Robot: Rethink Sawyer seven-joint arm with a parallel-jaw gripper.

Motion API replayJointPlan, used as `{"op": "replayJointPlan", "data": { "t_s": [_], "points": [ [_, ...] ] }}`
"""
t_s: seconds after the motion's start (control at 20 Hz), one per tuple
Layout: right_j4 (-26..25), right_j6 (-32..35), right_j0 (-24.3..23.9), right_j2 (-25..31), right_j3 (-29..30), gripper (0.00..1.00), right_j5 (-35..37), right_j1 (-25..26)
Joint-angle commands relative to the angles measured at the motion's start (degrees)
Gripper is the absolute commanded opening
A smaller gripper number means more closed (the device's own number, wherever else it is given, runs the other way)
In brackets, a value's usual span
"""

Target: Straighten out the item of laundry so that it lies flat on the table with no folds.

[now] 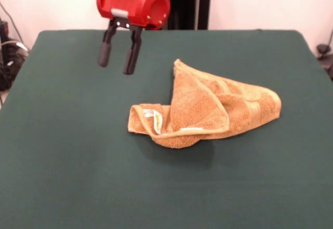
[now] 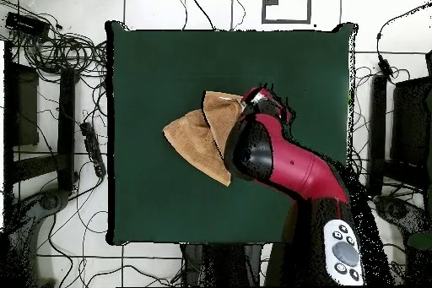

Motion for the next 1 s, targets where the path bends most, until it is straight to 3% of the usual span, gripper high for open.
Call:
{"op": "replayJointPlan", "data": {
  "t_s": [0.05,0.5,0.8,1.0],
  "points": [
    [-0.6,6.4,-0.5,5.1,1.2,1.0,2.9,1.3],
    [-0.7,8.7,-2.7,9.9,2.7,1.0,0.3,1.8],
    [-2.7,8.7,-6.0,15.5,4.1,1.0,-1.0,1.8],
    [-4.9,9.2,-10.2,22.1,5.9,1.0,-2.2,1.8]
  ]
}}
